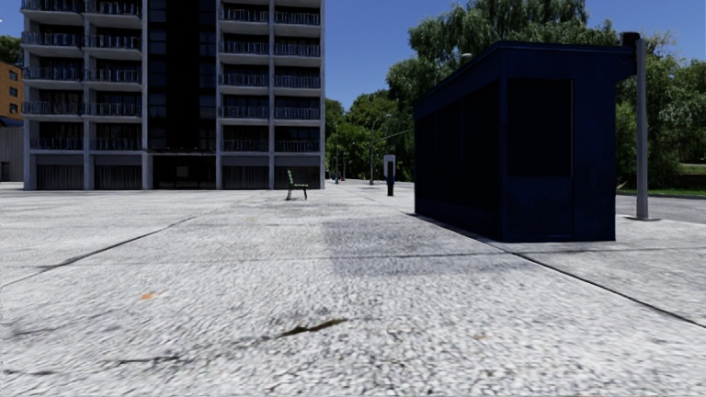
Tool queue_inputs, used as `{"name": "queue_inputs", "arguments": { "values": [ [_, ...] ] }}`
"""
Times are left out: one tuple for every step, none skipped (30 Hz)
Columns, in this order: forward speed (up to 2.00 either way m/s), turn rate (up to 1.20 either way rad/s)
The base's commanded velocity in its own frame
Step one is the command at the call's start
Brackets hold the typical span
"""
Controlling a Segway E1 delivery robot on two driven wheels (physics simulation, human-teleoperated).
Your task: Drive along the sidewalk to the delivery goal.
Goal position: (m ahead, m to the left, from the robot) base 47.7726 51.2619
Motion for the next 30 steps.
{"name": "queue_inputs", "arguments": {
  "values": [
    [2.00, 0.00],
    [2.00, 0.00],
    [2.00, 0.00],
    [2.00, 0.00],
    [2.00, 0.00],
    [2.00, 0.00],
    [2.00, 0.00],
    [2.00, 0.00],
    [2.00, 0.00],
    [2.00, 0.00],
    [2.00, 0.00],
    [2.00, 0.00],
    [2.00, 0.00],
    [2.00, 0.00],
    [2.00, 0.00],
    [2.00, 0.00],
    [2.00, 0.00],
    [2.00, 0.00],
    [2.00, 0.00],
    [2.00, 0.00],
    [2.00, 0.00],
    [2.00, 0.00],
    [2.00, 0.00],
    [2.00, 0.00],
    [2.00, 0.00],
    [2.00, 0.00],
    [2.00, 0.00],
    [2.00, 0.00],
    [2.00, 0.00],
    [2.00, 0.00]
  ]
}}
